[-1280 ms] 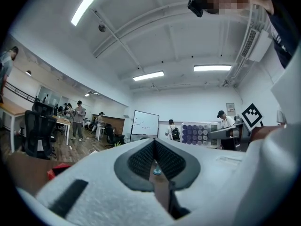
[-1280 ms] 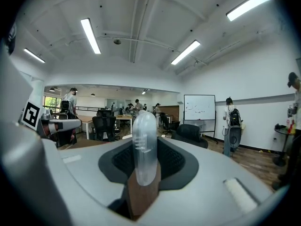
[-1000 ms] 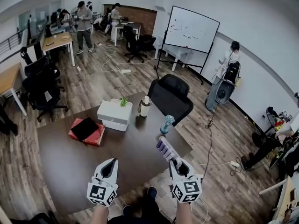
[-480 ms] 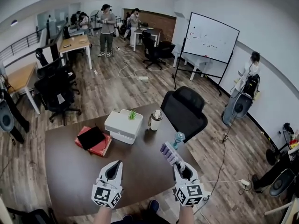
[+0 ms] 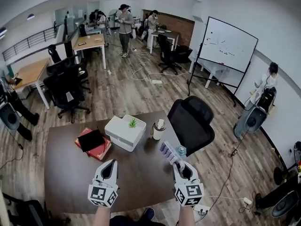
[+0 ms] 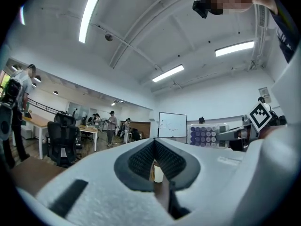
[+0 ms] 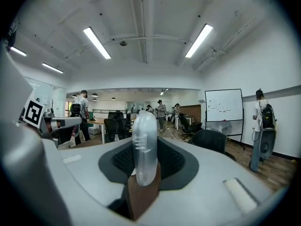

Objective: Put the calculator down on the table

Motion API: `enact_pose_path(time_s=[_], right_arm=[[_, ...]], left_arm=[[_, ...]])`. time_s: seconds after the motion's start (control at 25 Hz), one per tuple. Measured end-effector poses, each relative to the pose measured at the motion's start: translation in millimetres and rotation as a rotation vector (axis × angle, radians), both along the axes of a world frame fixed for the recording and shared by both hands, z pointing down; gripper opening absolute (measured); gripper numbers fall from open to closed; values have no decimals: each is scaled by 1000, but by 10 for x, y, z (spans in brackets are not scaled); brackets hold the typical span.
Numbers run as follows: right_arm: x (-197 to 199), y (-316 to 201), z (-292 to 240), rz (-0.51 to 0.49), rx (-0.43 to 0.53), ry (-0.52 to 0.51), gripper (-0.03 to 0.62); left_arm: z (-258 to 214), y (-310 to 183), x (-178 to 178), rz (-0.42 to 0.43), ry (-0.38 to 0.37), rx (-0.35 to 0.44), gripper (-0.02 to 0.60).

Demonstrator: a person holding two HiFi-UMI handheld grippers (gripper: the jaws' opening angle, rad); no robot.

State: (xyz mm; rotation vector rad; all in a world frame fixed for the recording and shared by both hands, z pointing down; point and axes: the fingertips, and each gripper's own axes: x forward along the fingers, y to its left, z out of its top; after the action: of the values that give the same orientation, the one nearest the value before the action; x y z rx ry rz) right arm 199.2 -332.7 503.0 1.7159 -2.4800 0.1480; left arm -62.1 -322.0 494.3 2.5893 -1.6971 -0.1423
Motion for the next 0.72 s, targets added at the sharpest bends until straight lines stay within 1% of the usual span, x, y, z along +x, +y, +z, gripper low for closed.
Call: enact_pose_path(time_s=[0.12,0.24,0.4,0.72], right_arm=[[65,-149,14,-6,4,5,117],[61,-235,34,-9,1,2,117],[-20,-356,29,-7,3,0,117],[-157,-465,89,2,-8,5,118]], left_arm=[[-1,-82,20,-19,-10,-3,-5],[2,-150,20,-18,-19,-12,-5],[-73,-287,-48,-15,-23,3,-5],[-10,-411,-169,1,-20,-2,-5]])
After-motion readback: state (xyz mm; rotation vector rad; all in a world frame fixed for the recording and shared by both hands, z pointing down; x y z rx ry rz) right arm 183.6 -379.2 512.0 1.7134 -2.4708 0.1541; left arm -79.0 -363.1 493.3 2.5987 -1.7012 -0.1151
